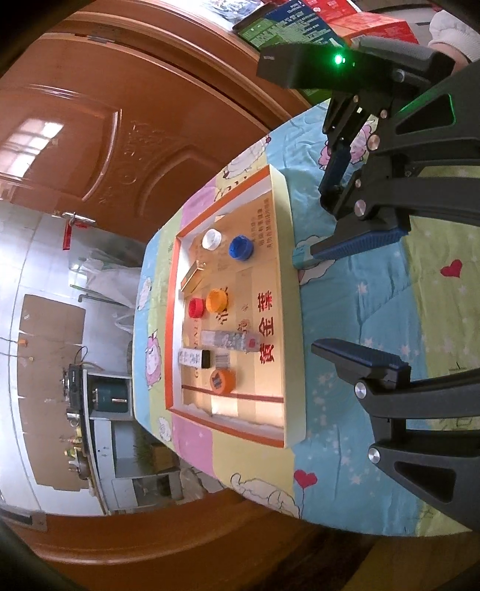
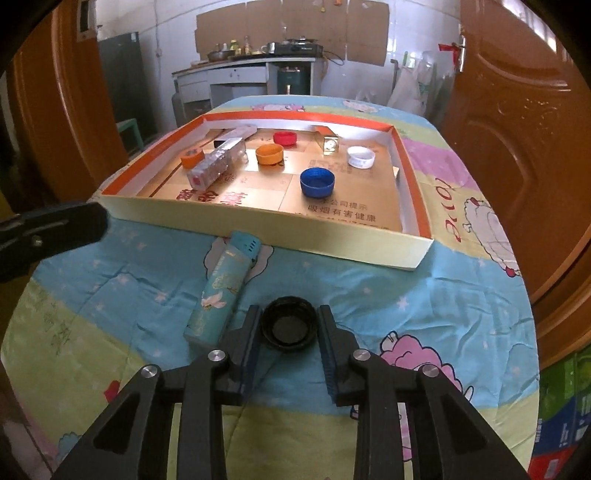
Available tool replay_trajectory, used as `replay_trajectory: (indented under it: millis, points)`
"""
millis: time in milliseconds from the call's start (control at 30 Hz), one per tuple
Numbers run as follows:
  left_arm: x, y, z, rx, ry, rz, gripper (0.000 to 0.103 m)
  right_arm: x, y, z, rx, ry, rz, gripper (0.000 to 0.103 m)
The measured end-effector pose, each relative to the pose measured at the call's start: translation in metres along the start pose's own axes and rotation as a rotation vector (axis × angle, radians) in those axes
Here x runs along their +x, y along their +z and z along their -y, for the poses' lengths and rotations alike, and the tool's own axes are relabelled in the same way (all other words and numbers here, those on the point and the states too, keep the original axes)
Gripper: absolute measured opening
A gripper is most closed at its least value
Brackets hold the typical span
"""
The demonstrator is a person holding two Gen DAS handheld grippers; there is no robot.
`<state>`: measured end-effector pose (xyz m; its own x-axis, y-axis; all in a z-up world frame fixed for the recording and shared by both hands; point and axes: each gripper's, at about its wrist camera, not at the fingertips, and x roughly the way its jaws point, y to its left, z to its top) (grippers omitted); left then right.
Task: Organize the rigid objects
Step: 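Grasp the black cap with the right tool while the left tool grasps the blue lighter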
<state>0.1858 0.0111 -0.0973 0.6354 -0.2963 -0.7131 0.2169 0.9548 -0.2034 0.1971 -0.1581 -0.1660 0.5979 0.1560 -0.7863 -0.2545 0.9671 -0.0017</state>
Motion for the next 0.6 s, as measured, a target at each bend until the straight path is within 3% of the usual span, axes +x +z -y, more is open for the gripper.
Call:
replay_trajectory:
  millis: [167,300,500,600]
  points:
    - [0.022,0.001,0.021,0.038,-0.020,-0.035,0.045,-0.021,-0.003,0.014,0.020,-0.034,0.044,0.030]
    - [0.048,-0.002,0.044,0.077,0.009,-0.070,0.045,-0.038,-0.008,0.032,0.074,-0.039,0.069,0.030]
    - [0.081,-0.011,0.065,0.094,0.148,-0.098,0.044,-0.052,-0.017,0.048,0.108,-0.022,0.090,0.030]
    - [0.087,-0.017,0.068,0.099,0.201,-0.094,0.039,-0.053,-0.021,0.054,0.122,-0.007,0.094,0.030]
